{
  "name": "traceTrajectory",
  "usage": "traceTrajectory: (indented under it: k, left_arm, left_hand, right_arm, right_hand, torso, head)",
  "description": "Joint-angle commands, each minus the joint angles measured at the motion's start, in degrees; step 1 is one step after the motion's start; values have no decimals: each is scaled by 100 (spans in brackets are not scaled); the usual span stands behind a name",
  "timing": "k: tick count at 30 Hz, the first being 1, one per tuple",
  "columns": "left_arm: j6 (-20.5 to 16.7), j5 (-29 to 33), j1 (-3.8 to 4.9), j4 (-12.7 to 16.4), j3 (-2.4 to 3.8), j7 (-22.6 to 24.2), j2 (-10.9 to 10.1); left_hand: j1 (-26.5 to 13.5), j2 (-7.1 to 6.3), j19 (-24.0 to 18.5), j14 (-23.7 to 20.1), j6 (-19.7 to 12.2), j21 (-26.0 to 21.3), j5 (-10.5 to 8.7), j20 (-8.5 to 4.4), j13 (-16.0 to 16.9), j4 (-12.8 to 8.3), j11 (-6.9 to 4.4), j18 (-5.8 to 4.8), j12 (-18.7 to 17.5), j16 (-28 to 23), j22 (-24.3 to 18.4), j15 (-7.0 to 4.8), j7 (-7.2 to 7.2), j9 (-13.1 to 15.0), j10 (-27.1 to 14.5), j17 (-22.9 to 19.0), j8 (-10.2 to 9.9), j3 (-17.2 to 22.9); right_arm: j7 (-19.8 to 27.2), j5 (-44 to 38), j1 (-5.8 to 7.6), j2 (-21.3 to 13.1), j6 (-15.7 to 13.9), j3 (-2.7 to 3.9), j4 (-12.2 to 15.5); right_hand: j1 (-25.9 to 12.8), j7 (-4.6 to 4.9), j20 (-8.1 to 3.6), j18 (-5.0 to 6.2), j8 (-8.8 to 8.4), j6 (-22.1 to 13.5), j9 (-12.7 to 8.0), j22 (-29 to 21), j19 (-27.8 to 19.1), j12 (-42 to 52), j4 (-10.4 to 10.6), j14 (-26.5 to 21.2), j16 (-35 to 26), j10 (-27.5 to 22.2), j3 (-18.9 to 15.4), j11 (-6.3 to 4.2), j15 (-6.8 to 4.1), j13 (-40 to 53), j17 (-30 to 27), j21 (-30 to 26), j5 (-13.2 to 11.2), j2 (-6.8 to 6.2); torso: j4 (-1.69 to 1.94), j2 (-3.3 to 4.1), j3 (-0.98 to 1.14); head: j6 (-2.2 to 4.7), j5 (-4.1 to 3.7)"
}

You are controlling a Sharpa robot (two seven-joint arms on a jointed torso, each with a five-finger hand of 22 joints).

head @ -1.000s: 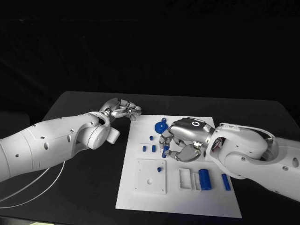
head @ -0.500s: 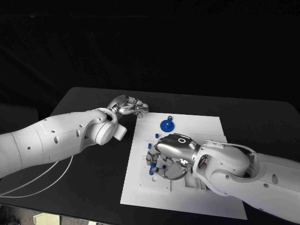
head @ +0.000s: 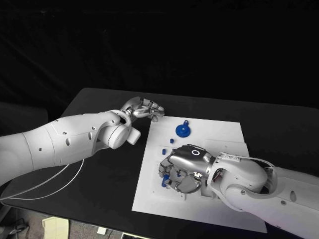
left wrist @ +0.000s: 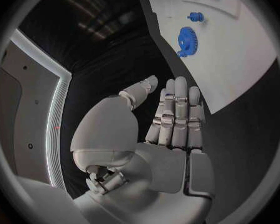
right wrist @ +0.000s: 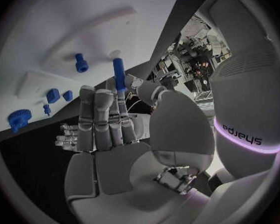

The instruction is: Assemble the parts on the task board

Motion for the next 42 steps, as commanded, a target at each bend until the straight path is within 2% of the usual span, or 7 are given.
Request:
traceTrajectory:
  k: [1,16,35,42]
  left_arm:
    - [68,-1,3,14,4,43,8]
    - [73,-1,3,5,4,38,-5]
    - [79,-1,3,-23,4,41,14]
    - [78,-1,3,-28,4,40,13]
  left_hand:
    - [-22,54,-11,34,-28,-28,2,-58,7,4,4,-89,-17,-37,10,14,7,-8,-36,6,34,-5]
    - [-23,54,-10,34,-30,-32,2,-58,8,5,4,-89,-17,-42,13,15,7,-9,-37,13,36,-5]
    - [-20,58,-9,35,-32,-36,2,-58,9,4,4,-89,-18,-49,16,15,7,-11,-38,22,39,-3]
    - [-20,60,-9,35,-33,-38,2,-58,9,5,5,-89,-18,-52,17,15,7,-12,-39,25,39,-3]
  right_arm:
    - [55,-135,-8,-15,59,-1,5]
    - [87,-109,-8,-119,177,-5,28]
    - [76,-141,-8,-173,189,-6,39]
    - [85,-144,-8,-194,182,-6,60]
  right_hand:
    - [77,2,-13,185,20,20,8,107,16,13,-34,3,17,40,2,-4,-32,106,5,23,13,85]
    - [66,2,-15,185,23,22,15,108,14,12,-60,5,21,45,-16,-5,-33,114,9,31,13,99]
    - [55,0,-16,185,26,25,22,109,10,10,-88,7,27,51,-33,-7,-34,122,14,40,13,113]
    - [53,0,-16,185,26,25,24,109,9,10,-93,7,29,52,-35,-7,-35,124,15,41,13,114]
  torso:
    - [-5,-1,0]
    - [-6,0,0]
    - [-7,3,-3]
    - [-1,3,3]
  head:
    - [-20,10]
    - [-39,21]
    - [-80,32]
    - [-88,34]
